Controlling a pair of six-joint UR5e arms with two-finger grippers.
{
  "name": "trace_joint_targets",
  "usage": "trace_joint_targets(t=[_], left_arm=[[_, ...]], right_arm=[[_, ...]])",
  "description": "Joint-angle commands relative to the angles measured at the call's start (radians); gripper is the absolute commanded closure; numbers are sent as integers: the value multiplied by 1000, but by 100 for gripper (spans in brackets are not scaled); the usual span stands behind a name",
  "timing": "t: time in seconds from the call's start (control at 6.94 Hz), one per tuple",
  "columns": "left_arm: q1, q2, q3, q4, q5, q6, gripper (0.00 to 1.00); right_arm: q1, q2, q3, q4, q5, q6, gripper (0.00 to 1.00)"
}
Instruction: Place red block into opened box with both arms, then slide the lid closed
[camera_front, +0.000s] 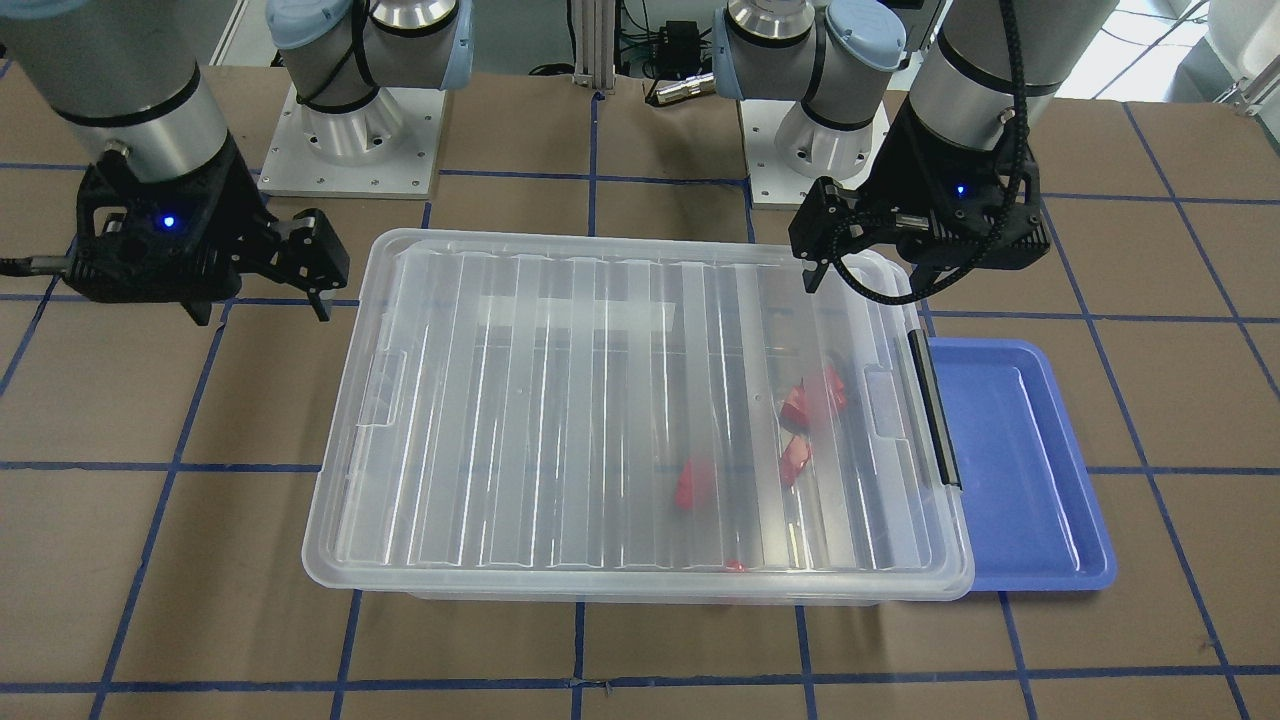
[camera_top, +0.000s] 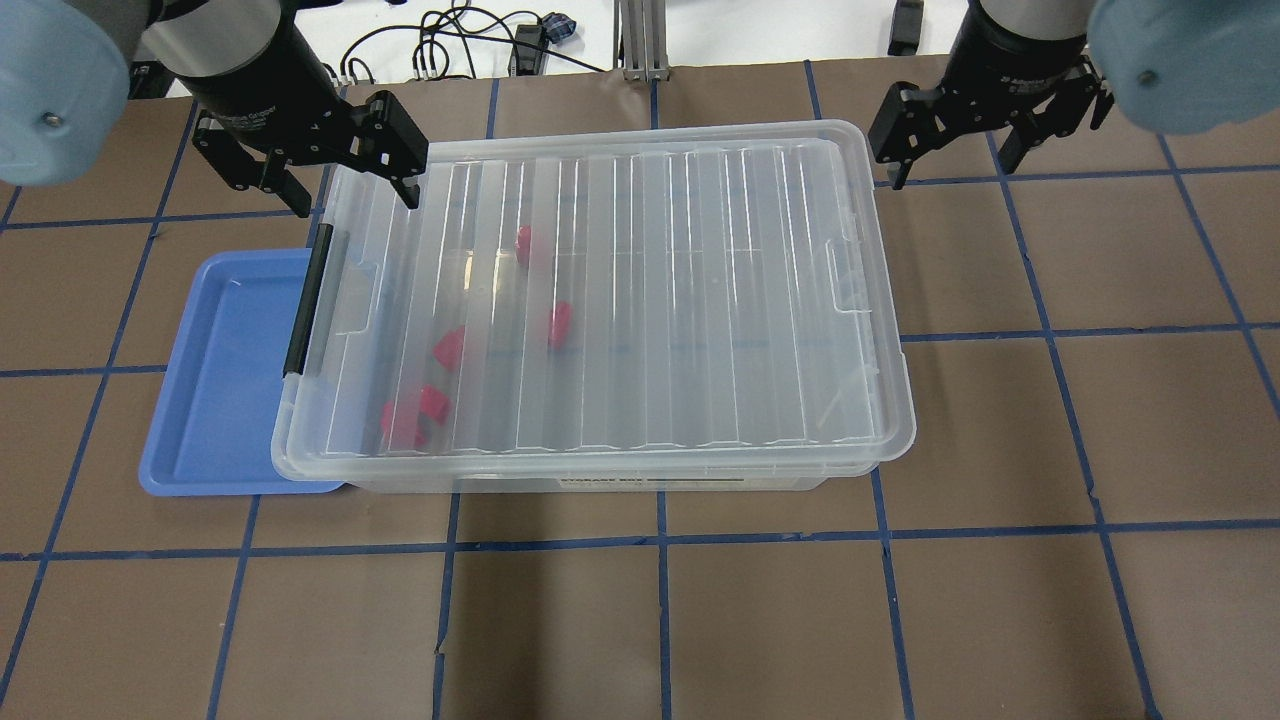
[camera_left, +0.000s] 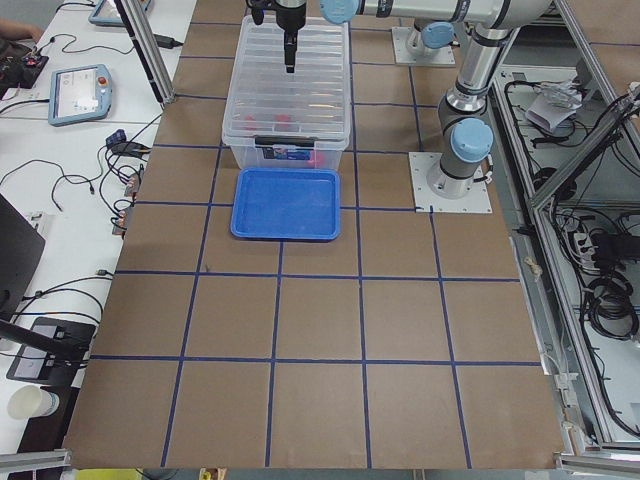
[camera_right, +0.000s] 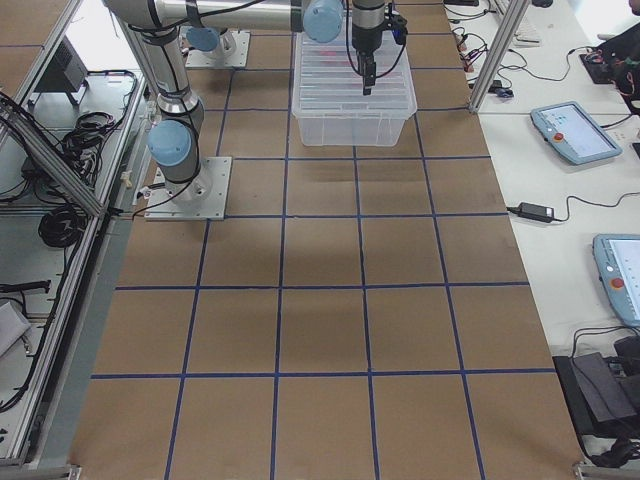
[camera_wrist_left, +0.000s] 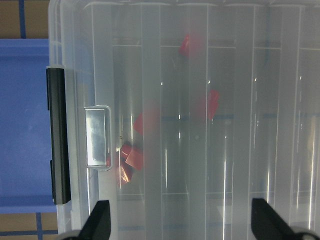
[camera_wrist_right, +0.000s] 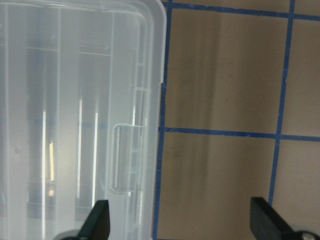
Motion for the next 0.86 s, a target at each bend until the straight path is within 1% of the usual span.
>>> trace_joint_targets(t=[0.0,0.29,0.72], left_arm=[[2,11,1,2,82,-2,0],[4,6,0,2,81,-3,0],[4,3,0,3,81,-5,0]], right_arm=[[22,-9,-23,56,39,100,0],[22,-32,19,39,33,102,0],[22,-41,26,41,30,102,0]])
